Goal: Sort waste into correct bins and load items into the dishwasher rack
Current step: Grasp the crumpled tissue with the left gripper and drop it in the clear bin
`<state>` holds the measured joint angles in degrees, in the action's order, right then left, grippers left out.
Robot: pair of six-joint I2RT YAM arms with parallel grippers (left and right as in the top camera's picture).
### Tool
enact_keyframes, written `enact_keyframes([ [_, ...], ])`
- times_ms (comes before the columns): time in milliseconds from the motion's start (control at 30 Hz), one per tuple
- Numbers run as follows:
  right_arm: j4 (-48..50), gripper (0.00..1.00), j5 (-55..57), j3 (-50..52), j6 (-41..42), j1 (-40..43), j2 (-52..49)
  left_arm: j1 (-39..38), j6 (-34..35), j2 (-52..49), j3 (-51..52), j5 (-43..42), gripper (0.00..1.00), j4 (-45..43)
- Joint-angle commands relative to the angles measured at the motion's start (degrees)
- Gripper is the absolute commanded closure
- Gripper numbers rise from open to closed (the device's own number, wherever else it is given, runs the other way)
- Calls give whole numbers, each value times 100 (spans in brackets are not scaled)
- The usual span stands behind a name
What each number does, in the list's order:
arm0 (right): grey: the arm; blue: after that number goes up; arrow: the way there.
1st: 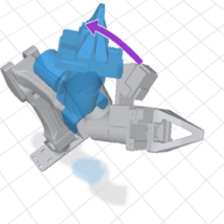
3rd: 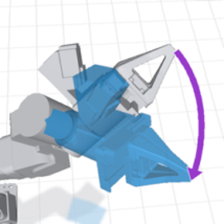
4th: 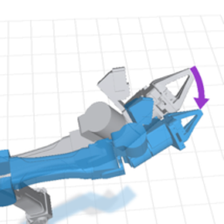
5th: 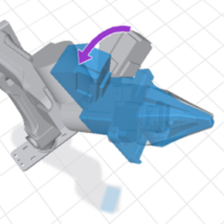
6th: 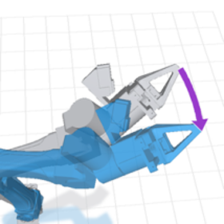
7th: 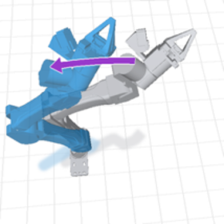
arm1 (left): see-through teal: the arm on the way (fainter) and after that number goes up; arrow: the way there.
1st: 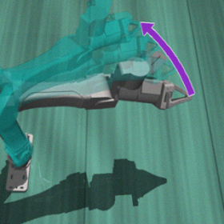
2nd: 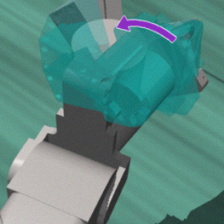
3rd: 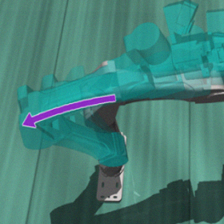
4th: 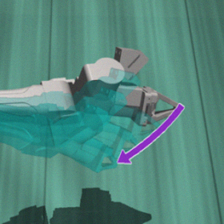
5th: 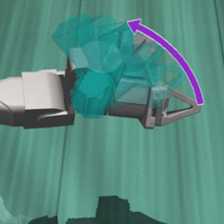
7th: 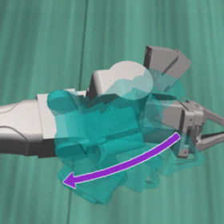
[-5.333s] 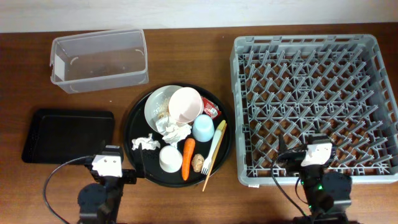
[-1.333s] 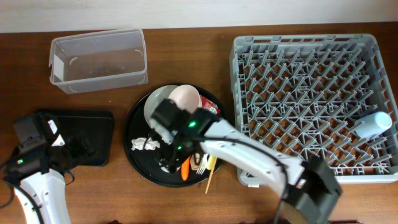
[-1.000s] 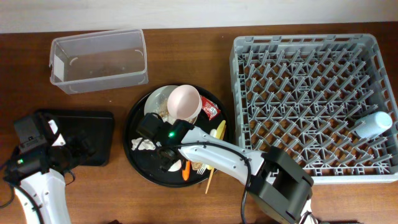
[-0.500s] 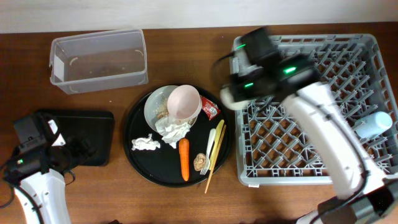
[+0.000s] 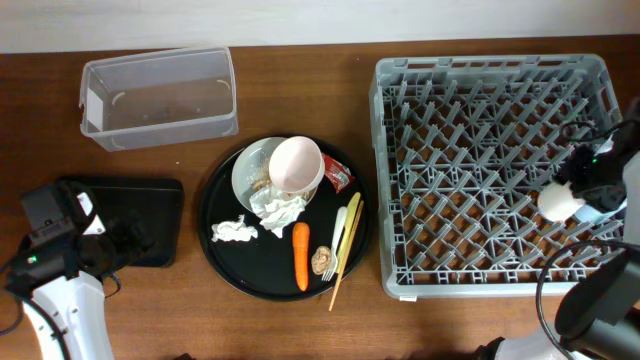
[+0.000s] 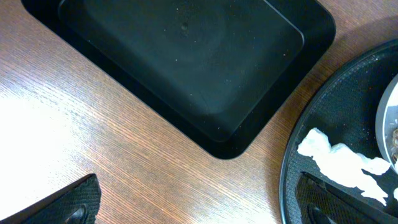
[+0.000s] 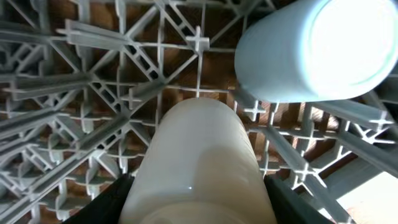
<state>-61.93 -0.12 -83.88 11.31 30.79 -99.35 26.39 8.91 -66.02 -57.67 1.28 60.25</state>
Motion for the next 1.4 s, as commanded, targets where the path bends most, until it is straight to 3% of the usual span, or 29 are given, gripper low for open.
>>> enact_keyframes([
  [0, 439, 45, 105, 557, -52, 15, 48, 20, 72, 13, -74, -48, 1, 11],
  [67, 420, 14, 22, 562, -50, 15, 74, 20, 72, 13, -74, -46, 1, 4],
  [100, 369, 11, -120, 476, -52, 13, 118, 20, 72, 13, -74, -48, 1, 7],
  [233, -426, 9, -533, -610, -330, -267, 870, 20, 74, 13, -74, -179, 1, -66],
  [300, -896, 9, -748, -629, -450, -852, 1235, -74, 70, 13, -74, -1060, 1, -282],
  [367, -1263, 9, -741, -564, -557, -1528, 1241, -673, 39, 11, -74, -1182, 1, -470],
  [433, -1252, 9, -734, -413, -597, -2422, 1241, -1805, -61, -96, -74, -1178, 0, -763],
  [533, -1182, 9, -717, -413, -595, -2874, 1237, -3427, -297, -1086, -72, -673, 1, -870],
  [600, -1185, 9, -675, -413, -595, -2885, 1237, -3755, -407, -2090, -72, -439, 1, -763],
  [700, -1178, 9, -673, -413, -595, -2885, 1233, -3759, -468, -2769, -66, 221, 1, -632],
  [800, -1182, 9, -675, -413, -595, -2885, 1187, -3759, -470, -3099, -55, 291, 2, -1051],
  [833, -1182, 9, -675, -413, -595, -2885, 1187, -3759, -468, -3104, -55, 289, 8, -1165],
  [867, -1182, 9, -675, -413, -595, -2885, 1187, -3759, -468, -3104, -55, 289, 24, -1246],
  [967, -1182, 9, -675, -413, -595, -2885, 1187, -3764, -468, -3104, -55, 289, 83, -1333],
  [1000, -1182, 9, -675, -413, -595, -2885, 1187, -3764, -468, -3104, -55, 289, 98, -1331],
  [1033, -1182, 9, -675, -413, -595, -2885, 1187, -3766, -466, -3104, -55, 289, 100, -1325],
  [1200, -1182, 9, -675, -413, -595, -2885, 1187, -3764, -470, -2402, -57, 289, 99, -1349],
  [1233, -1180, 9, -675, -413, -595, -2885, 1187, -3764, -468, -2175, -57, 291, 27, -1403],
  [1367, -1185, 9, -675, -413, -595, -2885, 1187, -3764, -466, -2643, -48, 310, 21, -1692],
])
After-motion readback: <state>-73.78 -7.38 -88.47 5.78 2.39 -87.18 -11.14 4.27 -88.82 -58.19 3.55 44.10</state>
